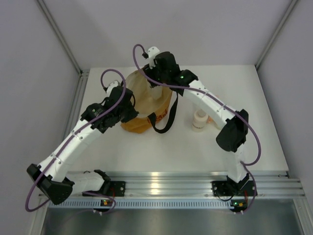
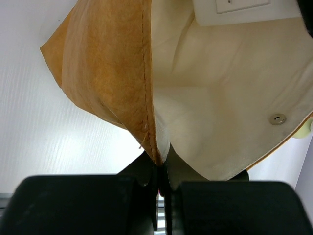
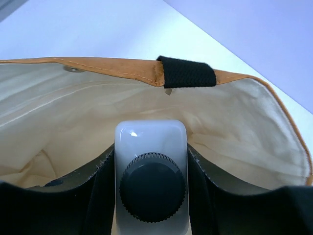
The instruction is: Take the personal care products out of the canvas bag
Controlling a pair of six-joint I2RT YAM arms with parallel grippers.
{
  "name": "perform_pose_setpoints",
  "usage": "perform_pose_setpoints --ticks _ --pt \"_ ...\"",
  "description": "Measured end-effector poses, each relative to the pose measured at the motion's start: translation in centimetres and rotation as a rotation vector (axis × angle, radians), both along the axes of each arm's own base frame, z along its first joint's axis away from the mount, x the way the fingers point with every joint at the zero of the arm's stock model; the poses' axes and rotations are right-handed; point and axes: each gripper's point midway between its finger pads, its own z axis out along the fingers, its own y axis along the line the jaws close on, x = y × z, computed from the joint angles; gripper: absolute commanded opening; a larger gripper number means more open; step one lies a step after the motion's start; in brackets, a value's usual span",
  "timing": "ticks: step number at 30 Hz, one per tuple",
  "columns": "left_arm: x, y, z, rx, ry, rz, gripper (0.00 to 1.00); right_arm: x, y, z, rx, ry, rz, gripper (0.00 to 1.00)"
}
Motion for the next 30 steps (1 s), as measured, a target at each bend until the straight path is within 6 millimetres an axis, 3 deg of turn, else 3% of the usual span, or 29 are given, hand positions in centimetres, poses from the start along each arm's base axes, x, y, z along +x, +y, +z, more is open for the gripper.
perform_pose_setpoints --ticks 3,8,11,15,18,20,30 --pt "-0.2 0.2 -0.6 0.009 0.009 0.006 0.02 -1.0 -0.1 1.5 0.014 -0.013 0.009 0.0" --pt "-0.4 0.7 -1.4 0.022 0.02 0.019 0.13 -2.8 -0.8 5.4 0.072 -0.047 0.013 0.0" --pt "-0.5 0.9 -1.2 0.019 0.01 0.028 0.27 -4.0 -1.8 8.2 0.113 -0.076 0.009 0.0" --pt "-0.6 1.2 -0.7 0.007 -0.01 0.041 0.63 -5.6 -3.6 12.5 0.176 -0.133 0.001 0.0" --pt "-0.7 1.5 -0.3 0.003 -0.025 0.05 0.8 -6.5 -4.9 14.2 0.191 -0.154 -0.018 0.0" --pt "-0.8 1.7 0.1 -0.001 -0.038 0.053 0.97 -6.9 -5.7 15.0 0.195 -0.166 -0.034 0.0" --pt "-1.2 2.1 1.2 -0.016 -0.07 0.055 0.98 -7.8 -11.0 17.7 0.215 -0.189 -0.143 0.0"
